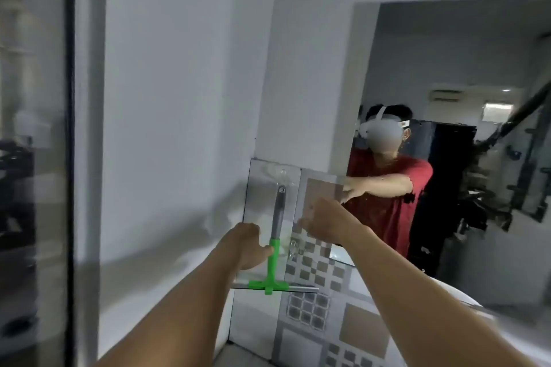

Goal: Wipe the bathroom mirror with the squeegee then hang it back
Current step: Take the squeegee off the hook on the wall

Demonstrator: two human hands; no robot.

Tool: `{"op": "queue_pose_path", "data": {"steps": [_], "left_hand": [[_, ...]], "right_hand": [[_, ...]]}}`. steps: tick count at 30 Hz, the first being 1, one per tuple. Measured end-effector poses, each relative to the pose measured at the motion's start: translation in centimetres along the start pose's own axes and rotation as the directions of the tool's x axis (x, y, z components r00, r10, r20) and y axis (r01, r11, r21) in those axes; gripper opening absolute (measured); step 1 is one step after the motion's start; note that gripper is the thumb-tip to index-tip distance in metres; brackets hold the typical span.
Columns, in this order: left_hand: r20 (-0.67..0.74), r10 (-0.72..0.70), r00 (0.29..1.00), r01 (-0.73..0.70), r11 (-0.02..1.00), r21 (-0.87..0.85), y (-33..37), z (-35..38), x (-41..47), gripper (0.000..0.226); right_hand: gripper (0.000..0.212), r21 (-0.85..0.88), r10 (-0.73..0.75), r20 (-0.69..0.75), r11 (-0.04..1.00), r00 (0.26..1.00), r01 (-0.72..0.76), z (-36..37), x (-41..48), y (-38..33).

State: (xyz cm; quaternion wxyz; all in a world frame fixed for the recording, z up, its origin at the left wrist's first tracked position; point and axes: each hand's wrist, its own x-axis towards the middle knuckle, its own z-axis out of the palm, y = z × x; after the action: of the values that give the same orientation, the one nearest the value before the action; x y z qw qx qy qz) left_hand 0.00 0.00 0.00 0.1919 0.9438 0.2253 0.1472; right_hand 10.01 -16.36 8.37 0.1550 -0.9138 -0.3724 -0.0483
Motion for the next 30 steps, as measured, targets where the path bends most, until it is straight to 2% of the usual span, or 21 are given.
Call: {"op": "queue_pose_path", "data": {"steps": [6,11,15,22,27,30], "left_hand": [[0.044,-0.041,0.998,0.048,0.985,-0.169,-1.9,3.9,3.1,0.057],[0.035,-0.031,0.999,0.041,0.944,-0.328,-2.3,6.6,4.2,0.018],[-0.027,-0.029,0.999,0.016,0.927,-0.375,-2.0,7.7,4.2,0.02],[-0.071,-0.043,0.997,0.007,0.898,-0.441,-0.4,7.7,2.9,0.021],[-0.207,-0.082,0.975,-0.033,0.867,-0.497,2.4,6.5,0.0,0.018],[-0.285,-0.037,0.958,-0.11,0.871,-0.479,4.5,5.4,-1.9,0.022]], "right_hand": [[0.057,0.091,0.02,0.008,0.996,1.0,-0.021,4.2,4.1,-1.6],[0.046,0.304,0.117,-0.08,0.949,0.99,-0.088,7.4,6.3,-2.0],[0.031,0.459,0.177,-0.111,0.882,0.978,-0.108,7.7,6.5,-2.1],[0.029,0.545,0.195,-0.156,0.835,0.968,-0.08,7.0,5.7,-2.1],[0.022,0.66,0.235,-0.222,0.751,0.946,-0.032,4.5,3.3,-1.9],[0.009,0.71,0.244,-0.249,0.704,0.937,0.006,2.2,1.0,-0.8]]}}
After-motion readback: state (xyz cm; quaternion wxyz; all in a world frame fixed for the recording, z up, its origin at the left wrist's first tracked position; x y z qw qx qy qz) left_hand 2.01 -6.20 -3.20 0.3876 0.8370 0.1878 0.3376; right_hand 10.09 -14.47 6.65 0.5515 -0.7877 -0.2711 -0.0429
